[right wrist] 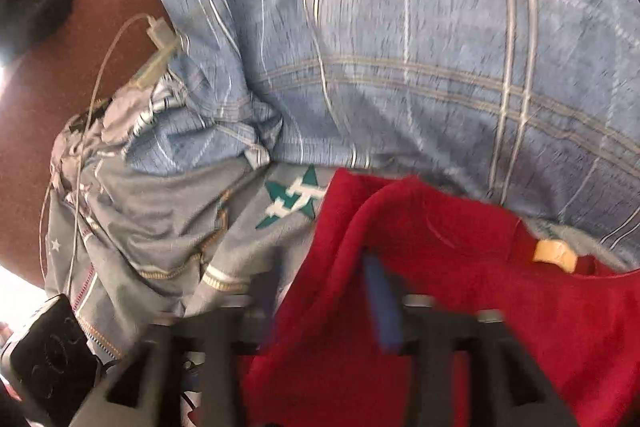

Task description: Fold small clothes

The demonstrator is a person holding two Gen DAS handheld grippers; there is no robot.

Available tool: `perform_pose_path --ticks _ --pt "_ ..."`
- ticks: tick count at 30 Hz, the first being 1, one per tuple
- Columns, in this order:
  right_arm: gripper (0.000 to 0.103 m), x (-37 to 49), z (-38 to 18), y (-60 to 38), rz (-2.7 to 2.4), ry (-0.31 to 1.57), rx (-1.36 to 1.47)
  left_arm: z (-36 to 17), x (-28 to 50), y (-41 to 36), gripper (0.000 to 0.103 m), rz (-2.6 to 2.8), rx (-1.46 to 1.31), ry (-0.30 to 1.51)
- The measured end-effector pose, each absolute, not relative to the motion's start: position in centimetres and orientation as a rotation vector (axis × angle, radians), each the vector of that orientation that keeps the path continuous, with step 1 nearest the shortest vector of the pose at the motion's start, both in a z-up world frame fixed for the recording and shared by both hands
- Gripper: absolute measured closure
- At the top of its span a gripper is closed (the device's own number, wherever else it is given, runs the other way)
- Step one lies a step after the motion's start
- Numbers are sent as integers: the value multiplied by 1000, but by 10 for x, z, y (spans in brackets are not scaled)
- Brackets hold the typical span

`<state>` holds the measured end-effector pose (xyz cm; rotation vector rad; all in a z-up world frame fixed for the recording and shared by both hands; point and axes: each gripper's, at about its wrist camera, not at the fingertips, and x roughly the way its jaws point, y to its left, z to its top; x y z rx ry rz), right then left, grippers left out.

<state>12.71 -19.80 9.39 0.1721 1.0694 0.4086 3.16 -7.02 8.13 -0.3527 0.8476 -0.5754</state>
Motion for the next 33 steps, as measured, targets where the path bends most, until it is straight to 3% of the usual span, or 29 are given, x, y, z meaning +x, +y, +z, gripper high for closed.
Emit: perform_pose_path --ticks 5,7,10,33 --pt "36 129 79 -173 388 1103 16 82 28 -72 52 -558 -319 857" --pt "71 130 72 -168 342 1109 -38 81 27 -73 52 -533 -290 865" --pt "78 125 75 -178 321 1060 -5 82 26 -74 52 -516 -266 867" --pt "81 104 103 -208 323 988 49 81 20 -85 51 -474 -184 859"
